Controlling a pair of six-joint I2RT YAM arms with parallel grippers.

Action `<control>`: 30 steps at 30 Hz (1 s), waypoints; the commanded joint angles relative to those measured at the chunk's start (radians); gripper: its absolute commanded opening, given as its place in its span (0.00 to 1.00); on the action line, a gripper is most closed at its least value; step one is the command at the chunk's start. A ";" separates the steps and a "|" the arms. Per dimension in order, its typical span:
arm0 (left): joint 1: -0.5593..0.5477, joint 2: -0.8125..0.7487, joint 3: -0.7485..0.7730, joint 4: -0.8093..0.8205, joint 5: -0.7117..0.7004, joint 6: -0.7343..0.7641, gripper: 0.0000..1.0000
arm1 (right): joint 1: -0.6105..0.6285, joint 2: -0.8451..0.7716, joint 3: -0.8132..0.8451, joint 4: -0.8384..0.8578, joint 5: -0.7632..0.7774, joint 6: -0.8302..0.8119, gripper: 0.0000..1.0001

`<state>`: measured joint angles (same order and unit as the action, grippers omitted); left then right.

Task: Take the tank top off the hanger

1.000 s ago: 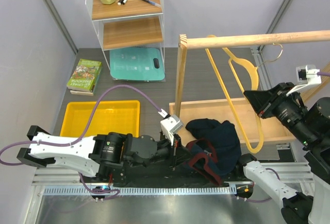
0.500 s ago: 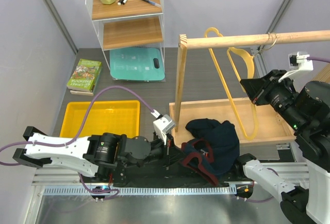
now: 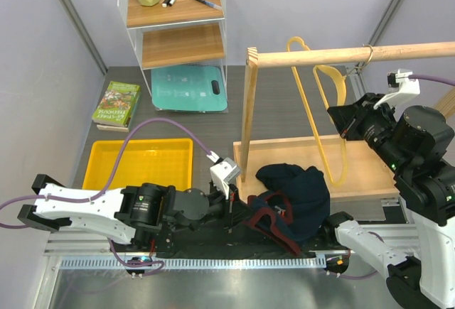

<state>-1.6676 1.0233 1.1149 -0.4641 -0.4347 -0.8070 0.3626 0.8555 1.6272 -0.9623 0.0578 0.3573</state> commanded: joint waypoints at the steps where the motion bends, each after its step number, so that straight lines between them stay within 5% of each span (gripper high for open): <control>1: 0.014 -0.008 0.025 -0.022 -0.042 -0.003 0.00 | 0.004 -0.019 -0.032 0.019 0.013 0.017 0.03; 7: 0.089 -0.028 0.046 -0.136 -0.013 -0.009 0.00 | 0.004 -0.053 -0.030 -0.067 0.060 0.009 0.38; 14: 0.166 -0.104 0.075 -0.260 -0.030 0.017 0.00 | 0.003 -0.144 0.002 -0.165 0.145 0.005 0.66; 23: 0.210 -0.143 0.190 -0.411 -0.110 0.071 0.00 | 0.003 -0.226 0.022 -0.254 0.158 0.017 0.72; 30: 0.213 -0.079 0.459 -0.537 -0.260 0.199 0.00 | 0.004 -0.273 0.014 -0.273 0.168 0.020 0.73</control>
<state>-1.4605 0.9234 1.4300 -0.9306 -0.5629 -0.7151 0.3630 0.5983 1.6352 -1.2274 0.2054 0.3721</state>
